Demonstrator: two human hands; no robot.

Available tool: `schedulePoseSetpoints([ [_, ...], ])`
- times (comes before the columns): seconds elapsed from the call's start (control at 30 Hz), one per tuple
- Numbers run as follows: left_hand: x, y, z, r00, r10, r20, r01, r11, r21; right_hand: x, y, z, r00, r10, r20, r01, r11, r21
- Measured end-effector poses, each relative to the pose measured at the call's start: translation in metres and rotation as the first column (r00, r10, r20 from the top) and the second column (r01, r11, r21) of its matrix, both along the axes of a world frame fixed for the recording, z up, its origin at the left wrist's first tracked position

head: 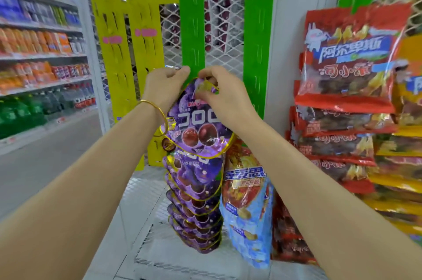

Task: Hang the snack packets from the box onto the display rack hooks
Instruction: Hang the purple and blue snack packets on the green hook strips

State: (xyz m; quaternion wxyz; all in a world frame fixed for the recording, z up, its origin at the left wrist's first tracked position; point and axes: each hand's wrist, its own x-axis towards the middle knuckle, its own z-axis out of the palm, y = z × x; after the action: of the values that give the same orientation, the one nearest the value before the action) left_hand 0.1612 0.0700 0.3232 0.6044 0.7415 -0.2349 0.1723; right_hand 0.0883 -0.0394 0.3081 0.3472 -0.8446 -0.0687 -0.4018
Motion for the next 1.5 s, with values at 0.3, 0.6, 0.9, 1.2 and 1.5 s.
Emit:
schedulePoseSetpoints([
  [0.3,0.001,-0.007,0.009,0.99,-0.017,-0.139,0.019,1.0,0.015,0.005,-0.002,0.001,0.998,-0.022,0.058,0.023,1.0,-0.02],
  [0.6,-0.001,-0.006,0.008,0.979,0.0,-0.203,0.006,1.0,0.025,0.005,0.0,-0.016,0.996,-0.067,0.067,0.072,0.993,-0.089],
  [0.9,-0.018,0.015,-0.043,0.986,0.072,0.151,-0.078,0.996,0.033,-0.01,-0.002,-0.041,0.994,-0.111,0.011,0.111,0.986,-0.126],
  [1.2,-0.147,0.013,-0.211,0.945,-0.104,0.312,0.002,0.951,0.31,-0.144,-0.024,-0.158,0.996,0.015,-0.083,-0.007,0.995,0.096],
  [1.5,-0.182,-0.028,-0.345,0.859,-0.341,-0.383,0.488,0.317,0.813,-0.228,-0.111,-0.433,0.35,-0.034,-0.936,0.292,0.954,0.074],
])
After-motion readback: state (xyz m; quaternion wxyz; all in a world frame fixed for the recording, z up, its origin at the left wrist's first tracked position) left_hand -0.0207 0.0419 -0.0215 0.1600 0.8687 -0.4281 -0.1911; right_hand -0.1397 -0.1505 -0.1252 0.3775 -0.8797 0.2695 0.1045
